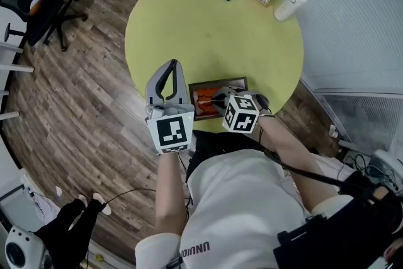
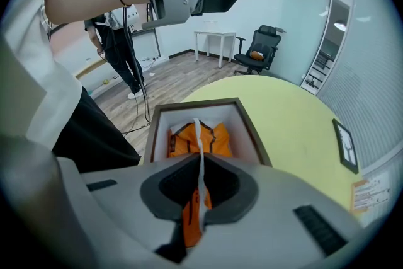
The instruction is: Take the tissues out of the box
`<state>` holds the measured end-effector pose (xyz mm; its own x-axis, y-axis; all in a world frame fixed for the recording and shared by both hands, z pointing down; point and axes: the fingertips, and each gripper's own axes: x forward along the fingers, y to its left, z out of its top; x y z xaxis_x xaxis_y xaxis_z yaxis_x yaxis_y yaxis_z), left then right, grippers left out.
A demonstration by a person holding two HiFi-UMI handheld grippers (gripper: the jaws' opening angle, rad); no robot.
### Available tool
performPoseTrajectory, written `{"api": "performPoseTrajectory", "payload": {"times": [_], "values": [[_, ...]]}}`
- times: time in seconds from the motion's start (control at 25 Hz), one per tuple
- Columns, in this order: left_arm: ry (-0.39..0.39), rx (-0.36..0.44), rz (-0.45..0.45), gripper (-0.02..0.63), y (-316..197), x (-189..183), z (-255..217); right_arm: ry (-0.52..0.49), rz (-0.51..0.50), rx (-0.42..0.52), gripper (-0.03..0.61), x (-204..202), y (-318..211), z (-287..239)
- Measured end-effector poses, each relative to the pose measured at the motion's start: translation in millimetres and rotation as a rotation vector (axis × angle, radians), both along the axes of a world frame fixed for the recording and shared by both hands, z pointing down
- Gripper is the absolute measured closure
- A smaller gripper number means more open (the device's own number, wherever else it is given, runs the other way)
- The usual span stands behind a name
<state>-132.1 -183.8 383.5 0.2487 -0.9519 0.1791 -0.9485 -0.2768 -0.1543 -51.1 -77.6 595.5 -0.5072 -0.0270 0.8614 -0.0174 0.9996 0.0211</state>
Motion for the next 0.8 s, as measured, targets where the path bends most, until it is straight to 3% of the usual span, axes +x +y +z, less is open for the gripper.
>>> {"api": "performPoseTrajectory", "payload": {"times": [0.8], "values": [[-0.004,0.008,-0.003,0.603,8,3,1,-0.035,0.013,0.065,0.554,5,-5,-21]]}}
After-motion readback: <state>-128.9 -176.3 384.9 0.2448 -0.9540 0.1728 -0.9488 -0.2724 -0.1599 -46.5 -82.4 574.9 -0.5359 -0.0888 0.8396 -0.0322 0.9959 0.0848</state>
